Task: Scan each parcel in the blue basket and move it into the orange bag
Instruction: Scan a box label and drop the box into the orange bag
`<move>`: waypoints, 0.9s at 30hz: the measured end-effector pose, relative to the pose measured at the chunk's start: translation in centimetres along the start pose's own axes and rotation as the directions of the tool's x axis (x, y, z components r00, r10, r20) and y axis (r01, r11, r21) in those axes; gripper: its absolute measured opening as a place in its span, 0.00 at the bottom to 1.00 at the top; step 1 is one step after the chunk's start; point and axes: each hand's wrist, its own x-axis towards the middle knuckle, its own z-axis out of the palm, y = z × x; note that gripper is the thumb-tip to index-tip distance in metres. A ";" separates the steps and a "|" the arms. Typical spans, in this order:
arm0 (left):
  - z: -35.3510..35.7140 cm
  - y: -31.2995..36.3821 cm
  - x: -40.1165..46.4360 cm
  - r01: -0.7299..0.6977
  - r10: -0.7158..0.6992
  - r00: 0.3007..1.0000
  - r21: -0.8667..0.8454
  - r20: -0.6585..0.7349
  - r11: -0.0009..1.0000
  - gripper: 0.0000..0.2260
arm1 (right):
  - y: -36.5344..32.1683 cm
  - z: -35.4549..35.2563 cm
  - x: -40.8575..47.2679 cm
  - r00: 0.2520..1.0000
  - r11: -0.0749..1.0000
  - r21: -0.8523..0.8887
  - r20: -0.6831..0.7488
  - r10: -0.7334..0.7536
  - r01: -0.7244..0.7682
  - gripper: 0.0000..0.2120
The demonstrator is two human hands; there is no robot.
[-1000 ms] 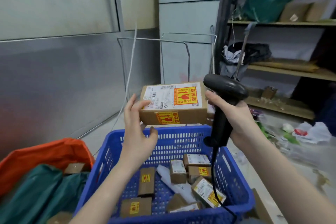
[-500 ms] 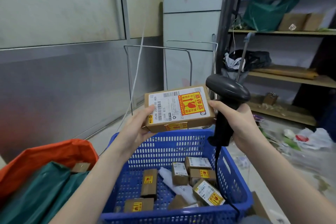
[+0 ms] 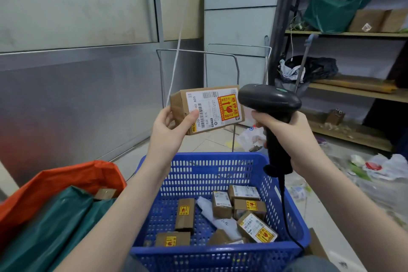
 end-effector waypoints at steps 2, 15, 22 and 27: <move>0.4 0.0 -0.1 -0.007 0.009 0.999 0.036 -0.050 0.999 0.34 | -0.3 0.5 -0.2 0.999 1.000 -0.027 0.042 0.009 -0.008 0.07; 1.2 -0.5 0.0 -0.064 0.071 0.992 0.067 -0.101 0.996 0.32 | -0.8 1.7 -0.5 0.989 0.998 -0.019 0.133 0.061 -0.059 0.04; 1.1 -0.8 0.3 -0.068 0.076 0.991 0.073 -0.114 0.995 0.31 | -0.8 1.6 -0.4 0.986 0.996 -0.036 0.137 0.090 -0.086 0.03; 0.7 -1.1 0.5 -0.060 0.068 0.989 0.067 -0.128 0.996 0.30 | -0.7 1.6 -0.5 0.987 0.995 -0.045 0.134 0.090 -0.084 0.02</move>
